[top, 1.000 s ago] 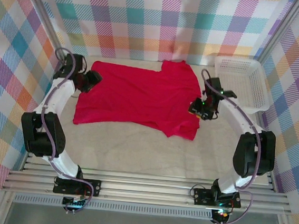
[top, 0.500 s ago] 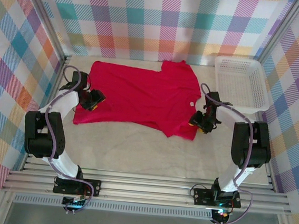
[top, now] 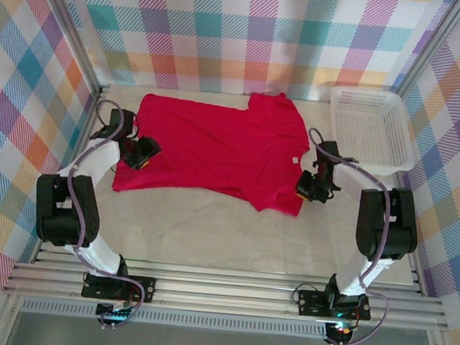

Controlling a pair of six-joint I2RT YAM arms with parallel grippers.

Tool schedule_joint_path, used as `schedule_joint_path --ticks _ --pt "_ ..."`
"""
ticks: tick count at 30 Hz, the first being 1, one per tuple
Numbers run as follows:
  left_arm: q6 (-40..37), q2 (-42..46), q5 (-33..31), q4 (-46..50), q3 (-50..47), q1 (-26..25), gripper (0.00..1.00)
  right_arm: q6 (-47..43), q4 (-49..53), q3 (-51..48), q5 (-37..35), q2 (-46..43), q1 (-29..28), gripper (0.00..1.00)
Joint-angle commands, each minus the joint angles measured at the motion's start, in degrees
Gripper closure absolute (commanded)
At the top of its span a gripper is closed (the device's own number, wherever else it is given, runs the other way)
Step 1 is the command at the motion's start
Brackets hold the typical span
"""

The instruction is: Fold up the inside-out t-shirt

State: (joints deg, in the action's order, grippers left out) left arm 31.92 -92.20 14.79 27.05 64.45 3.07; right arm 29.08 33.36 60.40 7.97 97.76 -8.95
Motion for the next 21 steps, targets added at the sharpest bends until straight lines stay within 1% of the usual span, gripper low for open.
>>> schedule_joint_path --ticks 1,6,8,11,14,16,21 --pt "-1.2 2.4 -1.4 2.0 1.3 -0.2 0.51 -1.6 3.4 -0.5 0.7 -4.3 -0.1 1.0" --pt "-1.2 2.5 -1.7 2.0 1.1 -0.2 0.51 -1.7 6.1 -3.3 3.0 -11.0 -0.6 1.0" --pt "-1.3 2.5 -1.9 2.0 1.0 -0.2 0.52 -1.0 7.0 -5.2 3.1 -14.5 -0.7 1.0" --pt "-1.0 2.2 -2.0 1.5 0.9 -0.2 0.52 1.1 8.4 -8.8 5.8 -20.3 -1.8 1.0" --pt "-1.5 1.6 -2.6 2.6 1.5 -0.2 0.52 4.0 10.6 -13.3 6.4 -28.4 -4.1 1.0" --pt "-1.7 1.7 -3.5 3.2 1.4 0.2 0.52 7.0 12.5 -17.6 6.7 -36.1 -5.2 1.0" --pt "-1.2 1.9 -3.5 3.4 0.2 2.4 0.52 13.9 17.0 -26.8 10.1 -54.1 -5.6 1.0"
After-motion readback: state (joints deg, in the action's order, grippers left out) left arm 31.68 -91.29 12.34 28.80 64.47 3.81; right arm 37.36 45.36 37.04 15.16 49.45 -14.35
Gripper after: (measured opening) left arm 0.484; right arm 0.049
